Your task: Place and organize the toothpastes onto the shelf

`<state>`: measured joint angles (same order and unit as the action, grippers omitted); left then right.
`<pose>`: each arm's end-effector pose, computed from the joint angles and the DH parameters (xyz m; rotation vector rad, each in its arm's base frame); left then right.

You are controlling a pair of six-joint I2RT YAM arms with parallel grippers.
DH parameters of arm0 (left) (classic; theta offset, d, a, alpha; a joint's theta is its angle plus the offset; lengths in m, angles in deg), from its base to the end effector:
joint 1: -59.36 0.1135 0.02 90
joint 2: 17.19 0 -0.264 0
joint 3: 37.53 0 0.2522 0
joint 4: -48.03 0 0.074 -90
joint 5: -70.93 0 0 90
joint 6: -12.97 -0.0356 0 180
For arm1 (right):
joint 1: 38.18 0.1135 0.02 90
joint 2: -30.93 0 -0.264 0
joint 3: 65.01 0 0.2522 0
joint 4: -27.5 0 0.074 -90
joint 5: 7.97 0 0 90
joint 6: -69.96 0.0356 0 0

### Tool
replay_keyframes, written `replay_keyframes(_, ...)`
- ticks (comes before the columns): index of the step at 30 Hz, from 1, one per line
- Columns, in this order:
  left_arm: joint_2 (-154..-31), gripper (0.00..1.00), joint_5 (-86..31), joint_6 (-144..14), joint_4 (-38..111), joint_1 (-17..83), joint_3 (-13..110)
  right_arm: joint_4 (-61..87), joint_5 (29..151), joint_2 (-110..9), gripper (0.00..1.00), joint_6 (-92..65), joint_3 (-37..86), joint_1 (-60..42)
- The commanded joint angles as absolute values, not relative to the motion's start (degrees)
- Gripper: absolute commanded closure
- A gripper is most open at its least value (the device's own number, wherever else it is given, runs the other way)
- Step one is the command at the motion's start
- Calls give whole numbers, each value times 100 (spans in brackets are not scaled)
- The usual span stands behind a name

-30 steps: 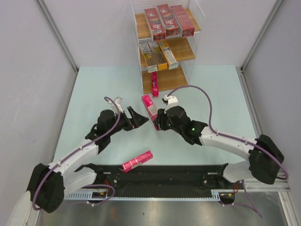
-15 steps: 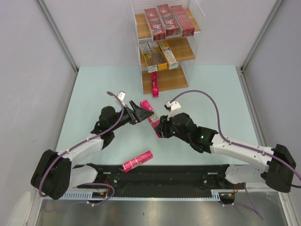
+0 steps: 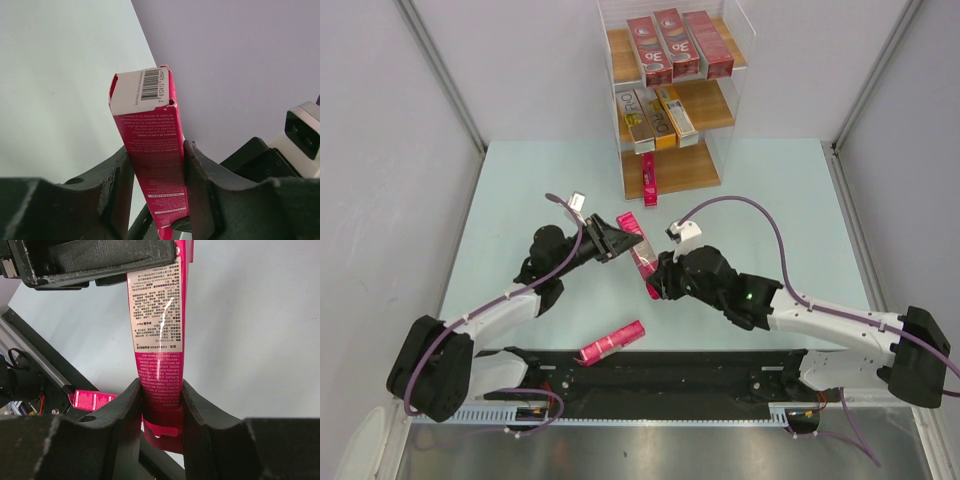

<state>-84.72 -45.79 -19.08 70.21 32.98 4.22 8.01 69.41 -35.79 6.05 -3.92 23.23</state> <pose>0.2185 -0.1262 0.2411 -0.1040 1.8521 -1.4600 0.1337 0.2291 0.2851 -0.4905 2.0212 0.7462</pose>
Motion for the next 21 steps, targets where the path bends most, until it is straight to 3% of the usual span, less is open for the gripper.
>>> replay_keyframes(1,-8416,64,-4719,-1788,7531,3264,541,935,6911,-3438,66,659,-405,2344)
replay_keyframes(4,-8417,68,-4719,-1718,7654,3264,506,979,7025,-3411,62,712,-405,2274)
replay_keyframes(9,-8390,72,-4711,-1700,7698,3290,524,961,7877,-3324,32,1140,-405,1712)
replay_keyframes(11,-8355,72,-4745,-1726,7672,3351,524,987,8385,-3183,27,1239,-405,1334)
replay_keyframes(15,-8267,72,-4833,-1691,7654,3518,515,1241,9291,-2972,7,1590,-458,701)
replay_keyframes(18,-8214,72,-4921,-1604,7812,3606,480,1863,10275,-2849,0,2125,-738,51)
replay_keyframes(21,-8153,72,-4956,-1359,8101,3659,401,3080,11303,-2822,0,3213,-1448,-617)
